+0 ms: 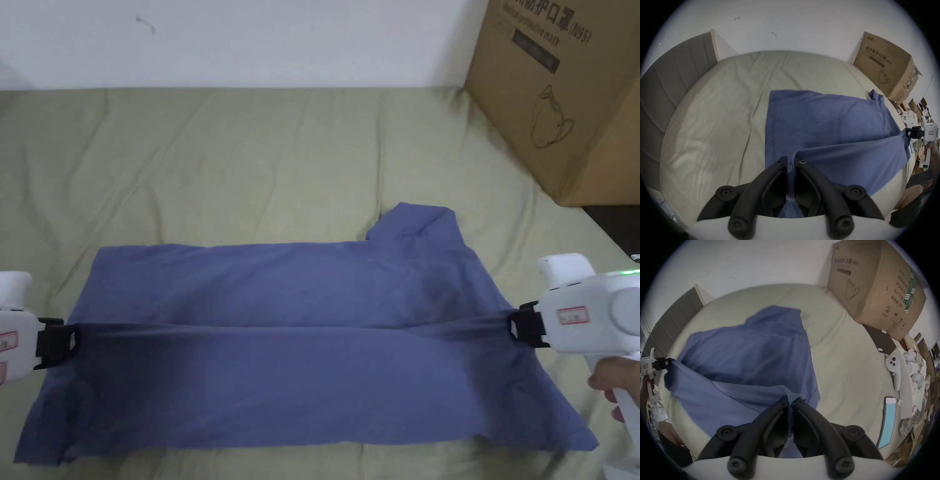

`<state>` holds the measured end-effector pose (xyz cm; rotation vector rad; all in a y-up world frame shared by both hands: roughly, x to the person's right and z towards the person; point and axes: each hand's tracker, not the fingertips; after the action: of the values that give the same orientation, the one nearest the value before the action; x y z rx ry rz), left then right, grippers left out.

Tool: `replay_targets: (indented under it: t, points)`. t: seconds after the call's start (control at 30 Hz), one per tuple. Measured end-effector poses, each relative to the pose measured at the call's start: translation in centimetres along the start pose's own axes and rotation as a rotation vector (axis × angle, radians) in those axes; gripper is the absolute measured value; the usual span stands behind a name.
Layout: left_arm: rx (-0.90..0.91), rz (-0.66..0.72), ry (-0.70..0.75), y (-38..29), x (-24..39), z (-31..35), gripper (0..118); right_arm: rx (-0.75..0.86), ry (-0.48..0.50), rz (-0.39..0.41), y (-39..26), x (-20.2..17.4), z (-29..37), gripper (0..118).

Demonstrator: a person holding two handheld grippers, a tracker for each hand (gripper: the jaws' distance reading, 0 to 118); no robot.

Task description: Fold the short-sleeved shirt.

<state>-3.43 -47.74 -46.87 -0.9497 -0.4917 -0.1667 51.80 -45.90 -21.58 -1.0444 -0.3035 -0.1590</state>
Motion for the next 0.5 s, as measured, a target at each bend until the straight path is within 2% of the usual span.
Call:
replay_targets:
  t: [0.1,0.13,0.17,0.2,0.23,0.27,0.37,0.4,0.43,0.47,0.5]
  points:
    - [-0.008,-0.024,0.022,-0.1,0.9,-2.1,10,-0.013,-0.023,0.026,-0.1,-0.1,-2.9,4]
    - [-0.008,-0.026,0.028,-0.2,0.9,-2.3,24,-0.009,-0.025,0.026,-0.2,-0.1,-3.3,9]
    - [0.007,-0.024,0.065,-0.3,1.0,-2.2,50,0.002,-0.036,0.021,-0.5,-0.2,-3.2,25]
    - [0.047,-0.026,0.100,-0.9,1.6,-0.9,95,0.053,-0.100,0.000,-1.0,-0.1,-2.5,57]
    - [0.099,-0.032,0.067,-1.3,1.7,0.2,113,0.107,-0.124,-0.002,-1.7,0.4,-1.9,81]
    - [0.149,-0.029,0.036,-1.9,1.9,1.6,116,0.175,-0.132,0.006,-2.6,0.5,-0.5,94]
    - [0.297,-0.039,0.048,-4.4,2.3,6.5,113,0.386,-0.162,0.017,-6.5,0.1,5.1,96]
    - [0.326,-0.044,0.044,-5.7,2.9,8.2,109,0.429,-0.141,0.018,-8.2,-0.2,7.1,95]
    - [0.344,-0.039,0.028,-7.3,3.5,9.8,97,0.462,-0.113,0.020,-9.9,-0.6,8.8,94]
    - [0.382,-0.029,0.020,-8.8,4.4,11.5,69,0.489,-0.092,0.023,-11.6,-1.1,10.2,90]
    - [0.406,-0.022,0.018,-10.3,5.1,12.6,18,0.507,-0.081,0.044,-13.1,-2.4,12.3,72]
